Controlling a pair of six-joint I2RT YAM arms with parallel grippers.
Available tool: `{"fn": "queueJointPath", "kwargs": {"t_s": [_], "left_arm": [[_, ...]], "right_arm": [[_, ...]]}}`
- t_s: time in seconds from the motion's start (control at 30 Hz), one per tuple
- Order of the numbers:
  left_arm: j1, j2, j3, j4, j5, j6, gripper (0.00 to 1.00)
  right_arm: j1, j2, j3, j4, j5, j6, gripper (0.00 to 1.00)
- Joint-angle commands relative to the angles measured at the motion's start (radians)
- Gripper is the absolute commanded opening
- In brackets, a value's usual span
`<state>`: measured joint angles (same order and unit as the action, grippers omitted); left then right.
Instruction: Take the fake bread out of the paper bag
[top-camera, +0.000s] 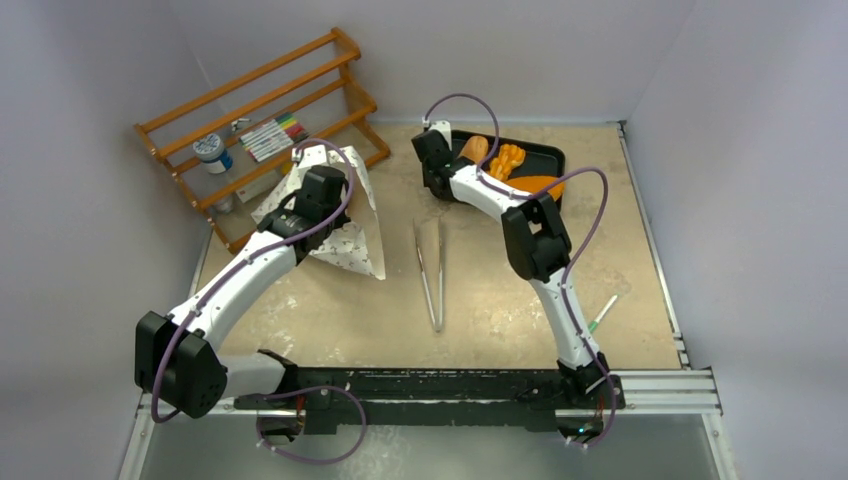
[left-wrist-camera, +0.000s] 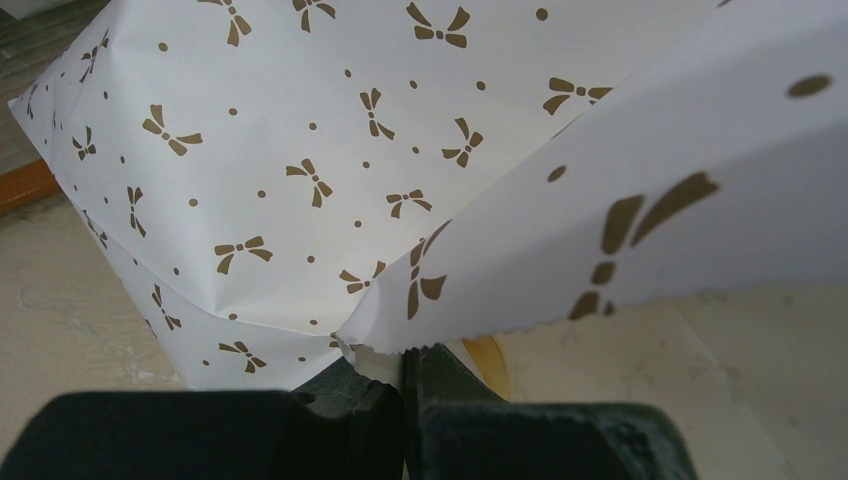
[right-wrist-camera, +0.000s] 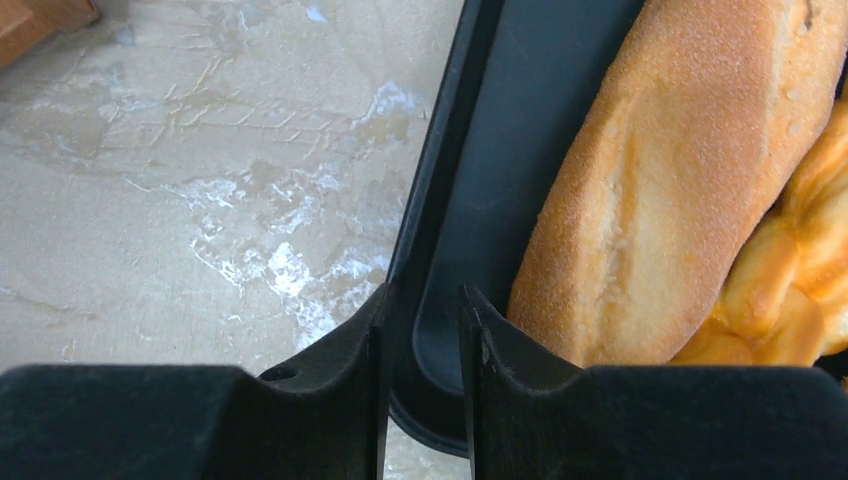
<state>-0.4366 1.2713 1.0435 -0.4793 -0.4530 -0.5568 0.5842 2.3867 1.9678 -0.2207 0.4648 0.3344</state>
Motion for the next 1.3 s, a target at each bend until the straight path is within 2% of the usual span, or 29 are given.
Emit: {"fn": "queueJointPath", "kwargs": {"t_s": [0.0,0.33,0.7,0.93,1.27], "left_arm": [[0.013,-0.027,0.024,0.052,-0.022,0.002,0.0],[0.012,-0.031,0.024,0.05,-0.023,0.002,0.0],[0.014,-0.046,0.014,0.042,-0.033,0.004,0.0],[0.013,-0.047,0.012,0.044,-0.034,0.002,0.0],[0.015,-0.04,0.015,0.047,-0.033,0.001,0.0]], "right_arm": [[-0.002,0.024,0.055,-0.034,-0.021,-0.012,0.32],[-0.008,0.047,0.073,-0.026,-0.105,-0.026,0.32],[-0.016,0.099,0.134,-0.077,-0.118,0.002,0.32],[-0.013,0.114,0.161,-0.026,-0.167,-0.063,0.27],[0.027,0.154,0.236,-0.003,-0.23,-0.142,0.27]]}}
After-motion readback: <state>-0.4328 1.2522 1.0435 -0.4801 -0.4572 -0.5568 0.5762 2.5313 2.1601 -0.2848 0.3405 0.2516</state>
